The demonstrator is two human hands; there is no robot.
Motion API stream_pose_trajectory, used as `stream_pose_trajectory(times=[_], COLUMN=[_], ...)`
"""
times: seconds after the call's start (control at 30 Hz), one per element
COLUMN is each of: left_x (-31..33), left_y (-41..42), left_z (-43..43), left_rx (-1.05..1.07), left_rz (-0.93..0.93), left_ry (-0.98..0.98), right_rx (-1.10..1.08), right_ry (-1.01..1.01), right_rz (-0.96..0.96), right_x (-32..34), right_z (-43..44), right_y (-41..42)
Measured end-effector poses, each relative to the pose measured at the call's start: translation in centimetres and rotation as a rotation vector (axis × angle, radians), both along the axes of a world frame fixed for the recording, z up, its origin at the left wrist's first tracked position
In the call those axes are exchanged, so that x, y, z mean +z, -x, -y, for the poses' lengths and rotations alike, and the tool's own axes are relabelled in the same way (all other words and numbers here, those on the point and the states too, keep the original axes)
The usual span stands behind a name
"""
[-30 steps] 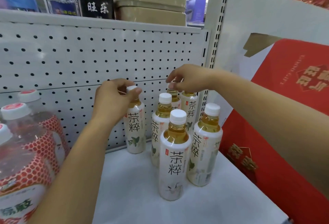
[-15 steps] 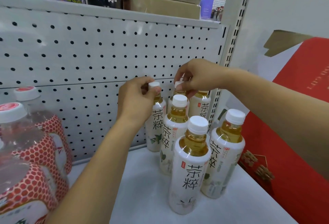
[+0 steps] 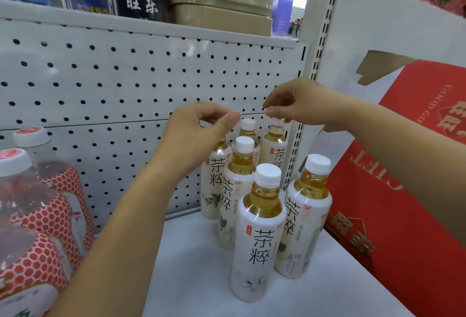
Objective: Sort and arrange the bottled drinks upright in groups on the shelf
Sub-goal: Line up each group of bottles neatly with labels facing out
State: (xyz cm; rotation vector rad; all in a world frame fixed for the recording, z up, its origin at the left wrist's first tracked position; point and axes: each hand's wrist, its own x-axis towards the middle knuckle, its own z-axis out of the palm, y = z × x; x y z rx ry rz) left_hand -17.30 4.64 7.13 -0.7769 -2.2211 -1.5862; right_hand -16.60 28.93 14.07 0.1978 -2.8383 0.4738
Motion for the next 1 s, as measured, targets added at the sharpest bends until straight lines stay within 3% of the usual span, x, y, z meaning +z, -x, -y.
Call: stream_pose_trajectory(times=[0.13,0.27,0.5,0.9,1.0], left_x=[0.1,-0.3,-0.4,-0.9,-0.3], left_y=[-1.4,-1.4,-0.5,-1.1,-1.1], left_z=[-0.7,-1.0,-0.5,-1.7,-1.0], left_rx=[-0.201,-0.217,-0.111,0.113,0.043], left_rz=[0.087,0.077,0.096,0.058,0.111], left_ry=[0.221,0.222,0.167,0.149,0.192], right_rx=[-0.12,-0.103,-0.031,0.124,0.133], right_ry=[-0.171,-0.119,-0.161,-0.051,-0.027], right_rz=[0.105,0.123,0.152,0.237,0.244], right_x=[-1.3,-2.6,-1.5,-0.9,-0.9], right_z=[-1.0,-1.2,-0.8,2.0,1.6], right_y=[0.8,1.7,0.4,-2.0,-2.1])
